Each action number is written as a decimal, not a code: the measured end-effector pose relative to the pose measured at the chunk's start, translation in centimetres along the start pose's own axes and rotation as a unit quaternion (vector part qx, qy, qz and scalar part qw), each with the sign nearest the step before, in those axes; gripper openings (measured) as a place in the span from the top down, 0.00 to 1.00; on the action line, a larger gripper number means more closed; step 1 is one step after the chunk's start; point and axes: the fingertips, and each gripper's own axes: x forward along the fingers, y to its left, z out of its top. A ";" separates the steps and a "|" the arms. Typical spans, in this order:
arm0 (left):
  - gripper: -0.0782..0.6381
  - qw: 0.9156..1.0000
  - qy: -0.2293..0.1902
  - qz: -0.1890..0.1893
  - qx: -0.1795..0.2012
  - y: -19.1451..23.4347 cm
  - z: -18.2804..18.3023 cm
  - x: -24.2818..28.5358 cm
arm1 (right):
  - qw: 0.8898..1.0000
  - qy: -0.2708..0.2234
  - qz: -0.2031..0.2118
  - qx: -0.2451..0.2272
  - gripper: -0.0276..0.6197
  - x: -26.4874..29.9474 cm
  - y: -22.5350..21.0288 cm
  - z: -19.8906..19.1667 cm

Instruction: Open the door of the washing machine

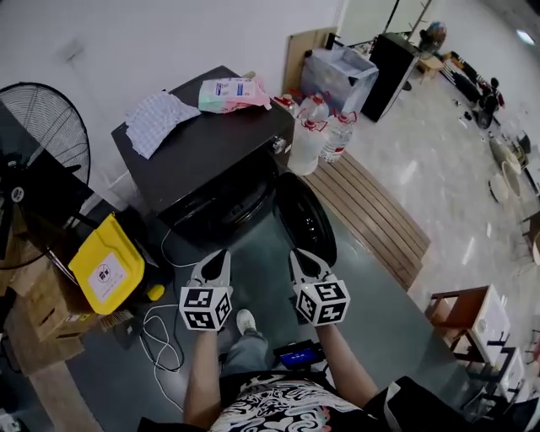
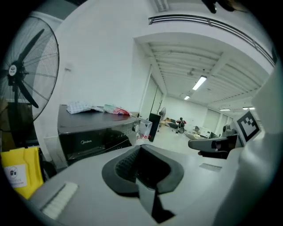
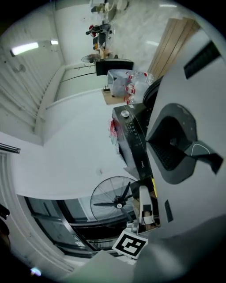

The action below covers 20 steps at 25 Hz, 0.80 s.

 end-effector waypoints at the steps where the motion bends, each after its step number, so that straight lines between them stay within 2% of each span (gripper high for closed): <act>1: 0.89 1.000 -0.005 0.009 0.002 -0.9 0.2 -1.3 | 1.000 -0.005 0.002 -0.003 0.95 -1.5 0.2 0.3; 4: 0.89 0.998 -0.039 0.041 -0.015 -3.2 1.0 -5.3 | 1.000 -0.021 0.008 0.002 0.95 -5.6 0.6 1.1; 6: 0.89 0.995 -0.068 0.062 -0.025 -4.8 1.6 -7.8 | 0.999 -0.029 0.016 -0.017 0.95 -8.2 1.0 1.5; 9: 0.88 0.990 -0.099 0.096 -0.010 -7.1 2.7 -10.4 | 0.998 -0.049 0.021 -0.027 0.95 -11.8 0.8 2.2; 10: 0.84 0.989 -0.104 0.102 -0.003 -7.7 3.0 -11.1 | 0.998 -0.053 0.024 -0.023 0.95 -12.8 0.8 2.2; 14: 0.83 0.988 -0.115 0.102 0.000 -9.6 3.4 -12.2 | 0.997 -0.060 0.027 -0.041 0.95 -15.1 0.9 2.2; 20: 0.83 0.991 -0.109 0.084 0.000 -11.5 3.0 -12.2 | 0.997 -0.063 0.021 -0.039 0.95 -16.3 0.7 2.4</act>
